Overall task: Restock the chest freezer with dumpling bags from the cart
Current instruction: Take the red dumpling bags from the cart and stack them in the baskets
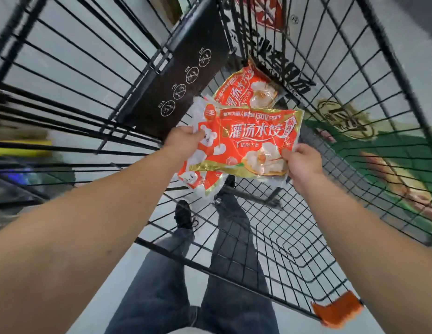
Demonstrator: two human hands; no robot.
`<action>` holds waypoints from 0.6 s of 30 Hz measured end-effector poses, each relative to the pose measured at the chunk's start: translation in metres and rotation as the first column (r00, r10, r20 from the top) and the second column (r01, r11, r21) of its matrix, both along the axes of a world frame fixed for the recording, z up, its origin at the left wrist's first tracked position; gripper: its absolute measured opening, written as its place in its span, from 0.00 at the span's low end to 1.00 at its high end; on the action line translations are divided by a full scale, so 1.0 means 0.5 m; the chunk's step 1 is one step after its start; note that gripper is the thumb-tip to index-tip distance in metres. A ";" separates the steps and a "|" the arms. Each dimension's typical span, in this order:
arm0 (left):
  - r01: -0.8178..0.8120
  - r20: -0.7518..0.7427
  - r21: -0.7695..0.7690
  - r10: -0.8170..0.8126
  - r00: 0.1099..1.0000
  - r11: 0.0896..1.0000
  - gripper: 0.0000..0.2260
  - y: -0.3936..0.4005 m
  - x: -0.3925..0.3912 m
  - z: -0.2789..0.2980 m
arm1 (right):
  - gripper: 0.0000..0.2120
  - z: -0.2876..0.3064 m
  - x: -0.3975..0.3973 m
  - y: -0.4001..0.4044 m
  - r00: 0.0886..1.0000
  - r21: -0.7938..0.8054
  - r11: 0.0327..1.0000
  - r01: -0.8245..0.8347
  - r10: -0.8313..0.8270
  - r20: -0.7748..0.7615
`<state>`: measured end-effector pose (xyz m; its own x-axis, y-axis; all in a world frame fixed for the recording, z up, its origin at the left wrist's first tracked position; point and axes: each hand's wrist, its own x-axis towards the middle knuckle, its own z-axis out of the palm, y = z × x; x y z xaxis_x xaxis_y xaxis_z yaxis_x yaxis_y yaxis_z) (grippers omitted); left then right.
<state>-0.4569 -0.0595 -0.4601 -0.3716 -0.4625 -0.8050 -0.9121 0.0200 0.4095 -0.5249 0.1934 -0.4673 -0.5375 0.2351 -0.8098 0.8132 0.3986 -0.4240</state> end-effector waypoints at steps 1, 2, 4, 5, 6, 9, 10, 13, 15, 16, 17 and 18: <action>0.011 -0.014 0.018 -0.011 1.000 1.000 0.11 0.002 0.005 0.011 | 0.07 0.015 0.011 0.006 1.000 0.003 1.000 0.015 -0.015 -0.015; 0.016 -0.032 0.033 -0.015 0.999 0.999 0.11 0.003 0.013 0.028 | 0.07 0.043 0.026 0.013 0.998 -0.003 0.999 0.042 -0.042 -0.038; 0.043 -0.078 0.070 -0.038 0.996 0.997 0.10 0.010 0.028 0.071 | 0.08 0.095 0.059 0.029 0.993 -0.015 0.996 0.086 -0.087 -0.080; 0.059 -0.106 0.079 -0.050 0.993 0.995 0.13 0.015 0.035 0.097 | 0.09 0.125 0.079 0.037 0.988 -0.021 0.994 0.108 -0.110 -0.108; 0.092 -0.137 0.076 -0.081 0.987 0.993 0.19 0.021 0.048 0.128 | 0.09 0.161 0.108 0.045 0.979 -0.028 0.990 0.137 -0.140 -0.147; 0.181 -0.231 0.042 -0.166 0.959 0.983 0.19 0.035 0.074 0.210 | 0.07 0.245 0.179 0.063 0.949 -0.046 0.980 0.195 -0.201 -0.245; 0.227 -0.279 0.030 -0.210 0.937 0.973 0.15 0.044 0.097 0.246 | 0.07 0.288 0.225 0.072 0.928 -0.057 0.972 0.230 -0.237 -0.287; 0.307 -0.383 -0.011 -0.288 0.878 0.952 0.15 0.071 0.144 0.334 | 0.08 0.379 0.322 0.091 0.871 -0.095 0.948 0.304 -0.317 -0.375; 0.339 -0.441 0.006 -0.302 0.845 0.941 0.19 0.095 0.171 0.391 | 0.08 0.437 0.380 0.111 0.820 -0.110 0.931 0.347 -0.358 -0.446; 0.358 -0.465 0.030 -0.304 0.832 0.933 0.18 0.109 0.185 0.416 | 0.06 0.461 0.407 0.123 0.799 -0.121 0.923 0.366 -0.378 -0.468; 0.393 -0.486 0.021 -0.335 0.808 0.919 0.14 0.130 0.200 0.448 | 0.04 0.490 0.439 0.139 0.775 -0.134 0.911 0.390 -0.404 -0.487; 0.406 -0.493 0.008 -0.350 0.797 0.914 0.09 0.142 0.206 0.462 | 0.03 0.497 0.453 0.149 0.762 -0.141 0.901 0.409 -0.423 -0.491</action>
